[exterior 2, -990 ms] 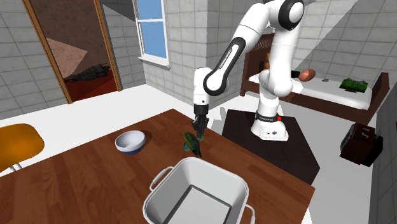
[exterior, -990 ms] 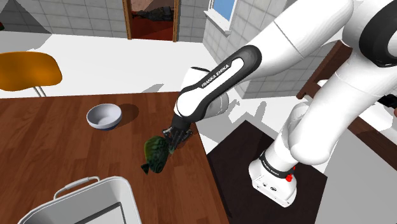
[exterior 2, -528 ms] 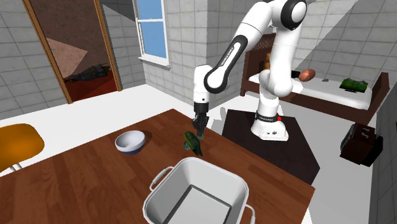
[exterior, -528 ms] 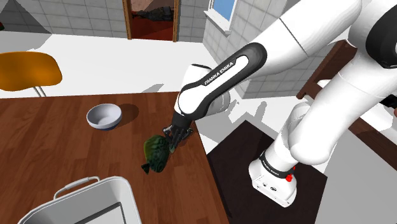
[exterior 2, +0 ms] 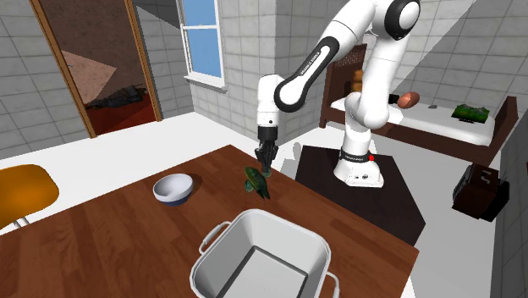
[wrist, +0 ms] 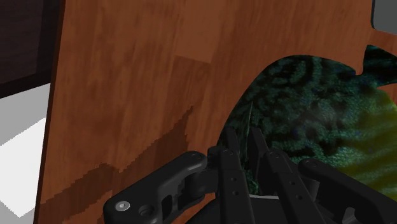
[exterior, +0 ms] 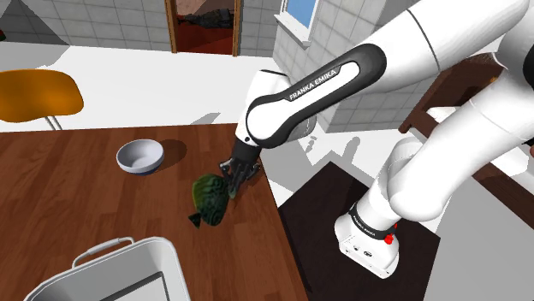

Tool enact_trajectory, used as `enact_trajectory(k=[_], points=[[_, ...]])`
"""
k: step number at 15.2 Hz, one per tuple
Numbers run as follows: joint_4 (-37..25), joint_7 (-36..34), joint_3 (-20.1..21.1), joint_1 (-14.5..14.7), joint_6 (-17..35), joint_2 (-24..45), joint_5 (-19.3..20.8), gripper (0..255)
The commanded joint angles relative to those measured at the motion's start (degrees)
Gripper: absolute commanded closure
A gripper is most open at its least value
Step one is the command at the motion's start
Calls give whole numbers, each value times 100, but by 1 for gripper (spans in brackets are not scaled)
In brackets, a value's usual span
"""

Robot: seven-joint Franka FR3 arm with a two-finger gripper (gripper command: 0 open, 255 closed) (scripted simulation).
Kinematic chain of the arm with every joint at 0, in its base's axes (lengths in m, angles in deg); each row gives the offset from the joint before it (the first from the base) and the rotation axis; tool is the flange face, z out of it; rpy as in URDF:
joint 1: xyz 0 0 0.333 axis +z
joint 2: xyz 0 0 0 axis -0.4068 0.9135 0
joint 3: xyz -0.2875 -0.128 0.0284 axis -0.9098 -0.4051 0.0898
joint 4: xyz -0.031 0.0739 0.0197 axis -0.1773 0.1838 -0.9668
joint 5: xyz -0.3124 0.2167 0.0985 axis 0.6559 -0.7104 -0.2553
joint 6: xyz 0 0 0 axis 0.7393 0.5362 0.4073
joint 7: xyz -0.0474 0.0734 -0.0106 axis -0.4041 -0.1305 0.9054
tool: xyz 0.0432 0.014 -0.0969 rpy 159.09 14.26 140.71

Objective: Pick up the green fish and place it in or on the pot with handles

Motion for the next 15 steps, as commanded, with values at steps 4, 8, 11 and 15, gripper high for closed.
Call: enact_trajectory(k=[4, 8, 11, 15], points=[[-98, -252, -23, -56, -447, -374, 209, 255], [-197, -417, -50, -97, -797, -639, 347, 255], [-287, -531, -73, -126, -1056, -820, 440, 255], [-427, -672, -107, -161, -1398, -1035, 553, 255]])
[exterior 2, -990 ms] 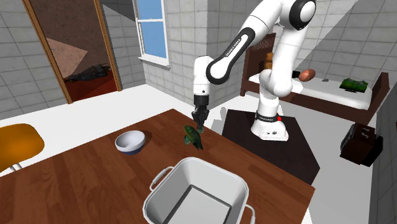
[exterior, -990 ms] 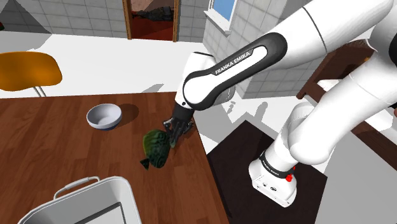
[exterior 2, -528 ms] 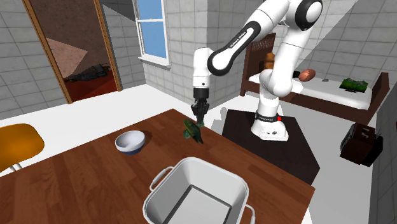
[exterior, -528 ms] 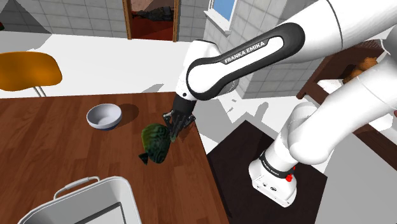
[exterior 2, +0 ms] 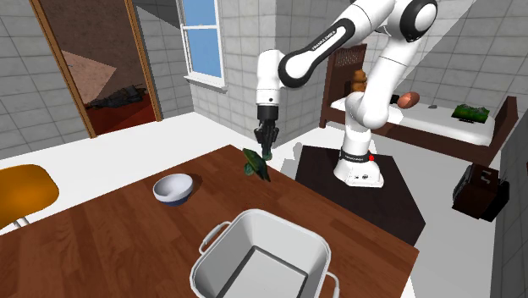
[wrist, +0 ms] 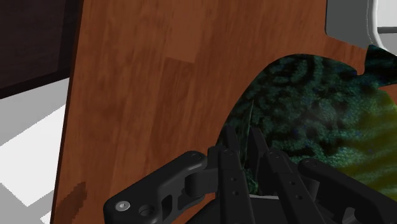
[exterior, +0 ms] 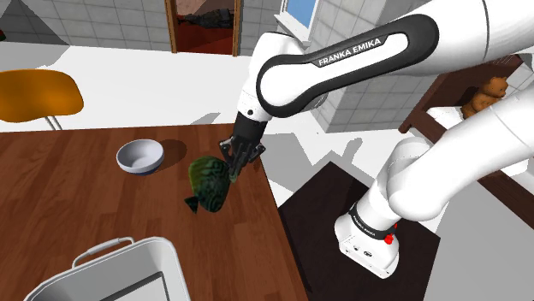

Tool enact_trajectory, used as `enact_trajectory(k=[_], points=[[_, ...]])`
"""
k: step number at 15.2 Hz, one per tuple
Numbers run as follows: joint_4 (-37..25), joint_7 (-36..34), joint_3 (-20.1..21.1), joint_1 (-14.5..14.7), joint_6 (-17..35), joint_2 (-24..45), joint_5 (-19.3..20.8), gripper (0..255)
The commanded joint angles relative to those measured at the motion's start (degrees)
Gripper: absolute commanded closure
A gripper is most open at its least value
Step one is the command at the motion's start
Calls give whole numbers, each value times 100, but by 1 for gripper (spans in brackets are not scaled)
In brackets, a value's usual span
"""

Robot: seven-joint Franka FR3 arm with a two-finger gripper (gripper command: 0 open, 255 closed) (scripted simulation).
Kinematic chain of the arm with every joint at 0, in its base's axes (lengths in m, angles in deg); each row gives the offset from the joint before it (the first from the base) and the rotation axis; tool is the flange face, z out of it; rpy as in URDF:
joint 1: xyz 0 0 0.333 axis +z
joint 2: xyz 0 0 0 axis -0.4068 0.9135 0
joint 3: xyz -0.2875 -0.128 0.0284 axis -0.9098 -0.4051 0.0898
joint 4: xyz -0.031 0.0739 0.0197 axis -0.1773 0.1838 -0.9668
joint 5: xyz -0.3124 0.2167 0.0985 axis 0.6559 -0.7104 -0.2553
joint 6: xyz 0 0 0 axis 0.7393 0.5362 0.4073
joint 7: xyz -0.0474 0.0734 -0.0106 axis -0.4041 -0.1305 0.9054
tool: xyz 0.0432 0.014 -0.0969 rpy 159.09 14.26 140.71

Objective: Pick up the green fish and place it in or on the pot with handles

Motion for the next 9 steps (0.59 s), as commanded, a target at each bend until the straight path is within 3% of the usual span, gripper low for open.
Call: enact_trajectory(k=[1, 9], points=[[-76, -64, -27, -23, -187, -116, 60, 255], [-430, -311, -104, -82, -846, -447, 251, 255]])
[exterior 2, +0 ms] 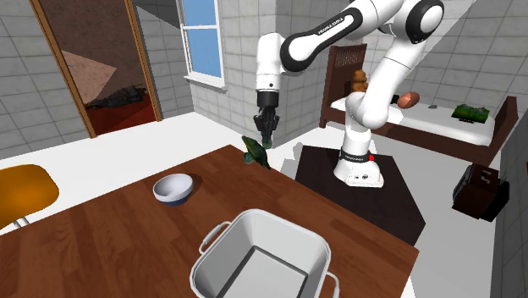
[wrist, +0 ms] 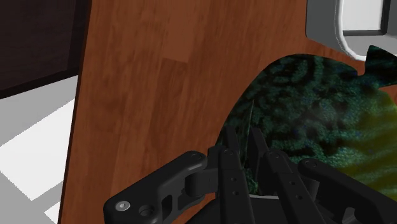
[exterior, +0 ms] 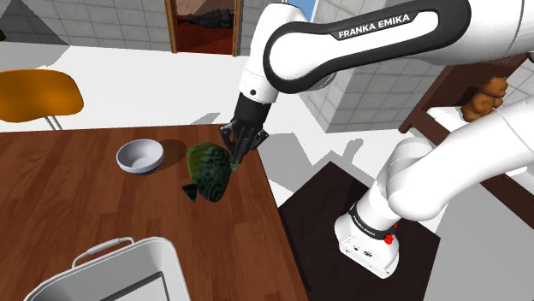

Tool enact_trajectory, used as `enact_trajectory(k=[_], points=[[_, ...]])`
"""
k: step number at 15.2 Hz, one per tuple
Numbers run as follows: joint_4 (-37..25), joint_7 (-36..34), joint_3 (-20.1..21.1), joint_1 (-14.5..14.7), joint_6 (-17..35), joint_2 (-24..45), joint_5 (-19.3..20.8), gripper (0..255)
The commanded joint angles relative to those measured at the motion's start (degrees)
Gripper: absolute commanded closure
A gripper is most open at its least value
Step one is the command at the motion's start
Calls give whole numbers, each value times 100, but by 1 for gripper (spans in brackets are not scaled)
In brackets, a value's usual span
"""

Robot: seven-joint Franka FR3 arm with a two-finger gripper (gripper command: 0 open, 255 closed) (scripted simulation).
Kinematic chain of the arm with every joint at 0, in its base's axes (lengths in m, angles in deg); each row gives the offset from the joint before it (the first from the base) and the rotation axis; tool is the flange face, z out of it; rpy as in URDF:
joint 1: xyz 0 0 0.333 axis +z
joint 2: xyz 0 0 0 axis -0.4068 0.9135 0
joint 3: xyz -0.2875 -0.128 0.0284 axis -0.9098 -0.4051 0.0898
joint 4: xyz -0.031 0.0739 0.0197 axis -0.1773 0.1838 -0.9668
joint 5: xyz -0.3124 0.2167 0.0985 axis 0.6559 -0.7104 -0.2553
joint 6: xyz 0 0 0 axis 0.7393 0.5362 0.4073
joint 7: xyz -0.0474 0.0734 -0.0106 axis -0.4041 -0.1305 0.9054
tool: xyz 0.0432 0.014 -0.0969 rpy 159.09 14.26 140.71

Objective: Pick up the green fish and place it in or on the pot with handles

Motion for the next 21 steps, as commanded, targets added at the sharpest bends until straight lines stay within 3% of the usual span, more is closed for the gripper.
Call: enact_trajectory(k=[1, 3, 13, 21], points=[[-96, -58, -22, -13, -166, -78, 43, 255], [-171, -100, -36, -22, -282, -124, 73, 255], [-771, -1574, 1118, 475, 230, 387, -110, 255], [-1679, -2972, 2071, 652, 656, 1283, 377, 255]])
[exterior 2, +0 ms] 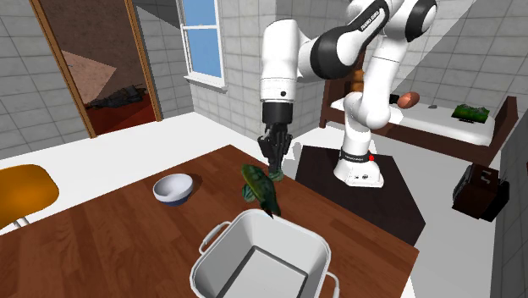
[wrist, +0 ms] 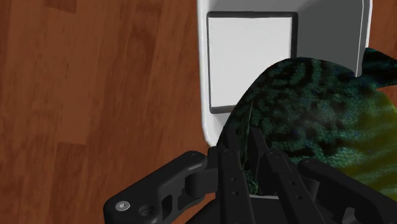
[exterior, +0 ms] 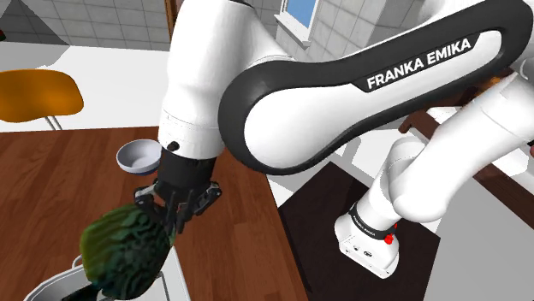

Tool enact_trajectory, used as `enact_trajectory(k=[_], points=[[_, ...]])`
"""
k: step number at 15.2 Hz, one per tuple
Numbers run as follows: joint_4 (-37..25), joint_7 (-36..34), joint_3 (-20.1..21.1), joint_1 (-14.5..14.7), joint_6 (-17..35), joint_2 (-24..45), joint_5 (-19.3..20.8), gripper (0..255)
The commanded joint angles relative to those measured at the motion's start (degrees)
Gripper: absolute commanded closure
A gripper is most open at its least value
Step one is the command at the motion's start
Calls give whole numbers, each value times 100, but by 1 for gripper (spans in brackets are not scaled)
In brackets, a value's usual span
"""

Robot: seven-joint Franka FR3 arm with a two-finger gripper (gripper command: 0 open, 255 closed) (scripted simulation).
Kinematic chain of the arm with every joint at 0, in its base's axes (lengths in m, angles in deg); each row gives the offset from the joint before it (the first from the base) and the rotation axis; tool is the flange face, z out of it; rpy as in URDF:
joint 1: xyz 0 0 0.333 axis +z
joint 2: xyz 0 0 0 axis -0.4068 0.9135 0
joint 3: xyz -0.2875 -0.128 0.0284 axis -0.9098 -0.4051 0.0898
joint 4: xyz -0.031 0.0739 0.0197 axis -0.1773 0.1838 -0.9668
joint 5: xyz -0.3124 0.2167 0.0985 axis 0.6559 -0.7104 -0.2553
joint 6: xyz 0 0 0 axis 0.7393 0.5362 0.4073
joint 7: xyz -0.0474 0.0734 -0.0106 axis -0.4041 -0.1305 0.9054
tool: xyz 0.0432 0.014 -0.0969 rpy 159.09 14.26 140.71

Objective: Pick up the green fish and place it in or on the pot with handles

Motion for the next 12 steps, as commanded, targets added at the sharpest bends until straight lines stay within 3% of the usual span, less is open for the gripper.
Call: enact_trajectory(k=[1, 5, 6, 12], points=[[-285, -413, 224, 38, 46, 227, 209, 255], [-898, -1298, 658, 134, 205, 897, 870, 255], [-1153, -1660, 788, 202, 241, 1183, 1188, 255], [-872, -1669, 792, 258, 704, 1406, 1297, 255]])
